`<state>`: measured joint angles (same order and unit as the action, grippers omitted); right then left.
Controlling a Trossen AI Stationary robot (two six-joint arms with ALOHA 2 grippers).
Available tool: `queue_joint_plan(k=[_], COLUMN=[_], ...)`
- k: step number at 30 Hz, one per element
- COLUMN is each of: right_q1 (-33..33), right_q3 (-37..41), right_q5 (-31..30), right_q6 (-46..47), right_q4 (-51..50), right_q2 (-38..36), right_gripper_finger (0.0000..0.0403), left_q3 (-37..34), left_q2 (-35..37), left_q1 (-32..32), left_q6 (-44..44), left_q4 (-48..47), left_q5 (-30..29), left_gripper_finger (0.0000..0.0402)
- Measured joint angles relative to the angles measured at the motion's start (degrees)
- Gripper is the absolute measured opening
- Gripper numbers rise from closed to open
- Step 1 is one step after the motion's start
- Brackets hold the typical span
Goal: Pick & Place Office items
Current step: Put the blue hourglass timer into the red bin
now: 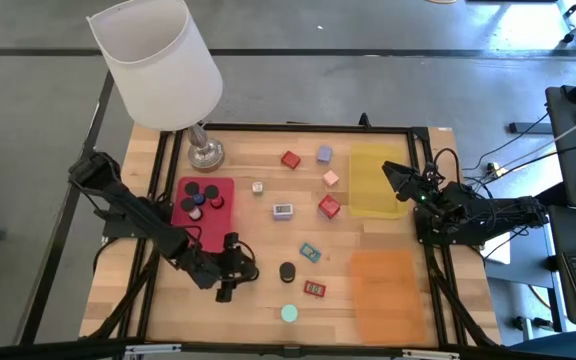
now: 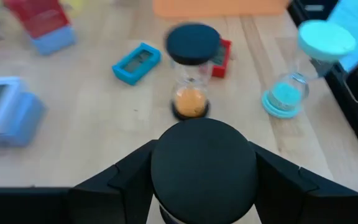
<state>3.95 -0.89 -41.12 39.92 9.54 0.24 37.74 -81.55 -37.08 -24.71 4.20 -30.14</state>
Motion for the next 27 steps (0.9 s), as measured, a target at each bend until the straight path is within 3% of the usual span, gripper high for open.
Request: queue_joint_plan(k=[5,13,17,21,27], right_q1=[0.01,0.0,-0.01,-0.01,0.0], right_q3=[0.0,0.0,-0.02,0.0,0.0], right_q5=[0.0,-0.01,0.0,-0.02,0.0], right_q6=[0.0,0.0,0.0,0.0,0.0], right_q4=[0.0,-0.07,-0.26,-0.28,-0.42], right_q2=[-0.01,-0.01,0.01,0.0,-0.01], right_gripper_finger=[0.0281,0.0281,0.0281,0.0281,0.0281], left_q3=[0.0,0.0,0.0,0.0,0.0], left_q2=[6.52,20.55,25.99,28.82,28.57], left_q1=[0.24,2.36,2.36,2.38,2.38], left_q6=[-1.4,-15.06,-20.22,-27.24,-39.49], left_q4=[-5.29,-18.57,-27.24,-37.21,-49.98], left_q5=[-5.14,-12.59,-19.07,-22.92,-21.73], left_gripper_finger=[0.0216,0.0215,0.0215,0.0215,0.0215])
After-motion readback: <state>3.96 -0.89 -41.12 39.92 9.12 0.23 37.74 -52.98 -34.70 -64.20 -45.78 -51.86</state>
